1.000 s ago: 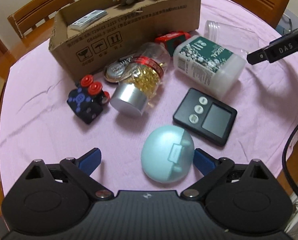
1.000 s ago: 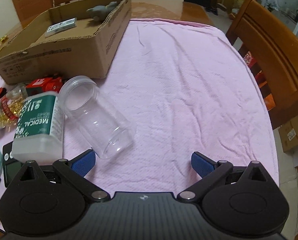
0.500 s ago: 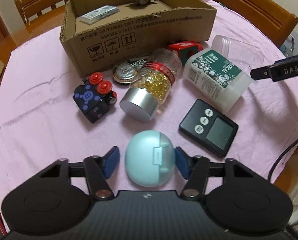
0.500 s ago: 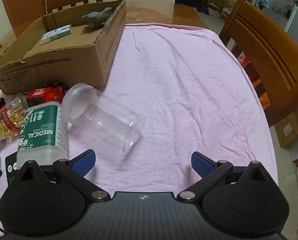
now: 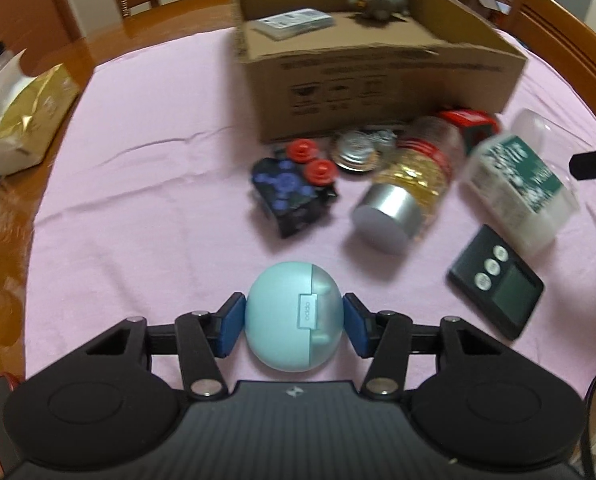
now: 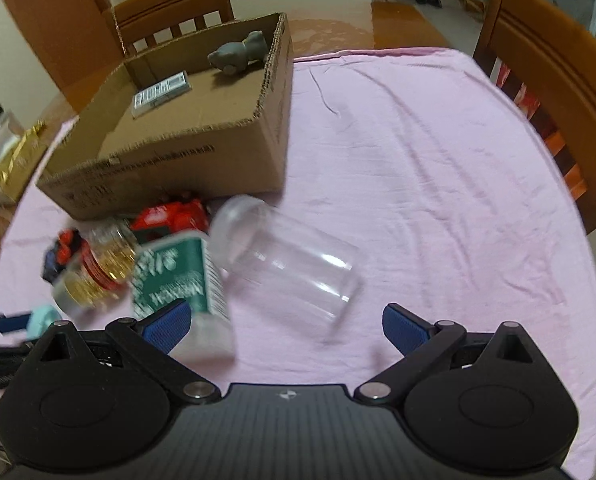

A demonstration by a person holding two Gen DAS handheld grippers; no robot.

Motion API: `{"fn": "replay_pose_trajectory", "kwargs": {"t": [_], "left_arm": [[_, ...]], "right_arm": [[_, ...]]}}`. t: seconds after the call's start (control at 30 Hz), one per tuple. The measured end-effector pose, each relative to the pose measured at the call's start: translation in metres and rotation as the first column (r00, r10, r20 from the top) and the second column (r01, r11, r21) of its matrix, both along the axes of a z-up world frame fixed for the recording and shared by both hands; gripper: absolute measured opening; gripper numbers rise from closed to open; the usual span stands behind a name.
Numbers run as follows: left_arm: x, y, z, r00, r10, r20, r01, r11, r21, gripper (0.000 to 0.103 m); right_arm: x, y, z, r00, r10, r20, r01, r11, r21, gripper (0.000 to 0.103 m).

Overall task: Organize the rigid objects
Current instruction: 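Grasp the light-blue round case with left tool while right tool grasps clear jar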

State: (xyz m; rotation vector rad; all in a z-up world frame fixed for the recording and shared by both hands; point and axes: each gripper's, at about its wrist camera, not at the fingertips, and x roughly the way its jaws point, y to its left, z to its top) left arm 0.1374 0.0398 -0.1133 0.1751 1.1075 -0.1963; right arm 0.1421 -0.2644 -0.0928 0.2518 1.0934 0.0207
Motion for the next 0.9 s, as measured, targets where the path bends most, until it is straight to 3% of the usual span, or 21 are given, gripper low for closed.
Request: {"fn": "replay_pose_trajectory", "kwargs": {"t": [0.2, 0.47, 0.7, 0.9], "left_arm": [[0.005, 0.004, 0.000, 1.000, 0.013, 0.000, -0.013, 1.000, -0.011, 0.052], [0.011, 0.008, -0.002, 1.000, 0.024, -0.010, -0.024, 0.999, -0.038, 0.052], [0.013, 0.008, -0.002, 1.000, 0.020, -0.012, -0.021, 0.999, -0.037, 0.052], [0.014, 0.006, -0.001, 1.000, 0.019, -0.020, -0.019, 0.999, -0.025, 0.052]], "right_arm": [[0.025, 0.004, -0.002, 0.997, -0.072, -0.032, 0.073, 0.997, 0.031, 0.103], [0.049, 0.012, -0.012, 0.984, -0.160, -0.078, 0.156, 0.986, -0.051, 0.103], [0.044, 0.002, -0.014, 0.980, -0.182, -0.083, 0.168, 0.975, -0.145, 0.103], [0.048, -0.003, -0.016, 0.977, -0.199, -0.077, 0.187, 0.972, -0.142, 0.103]]}}
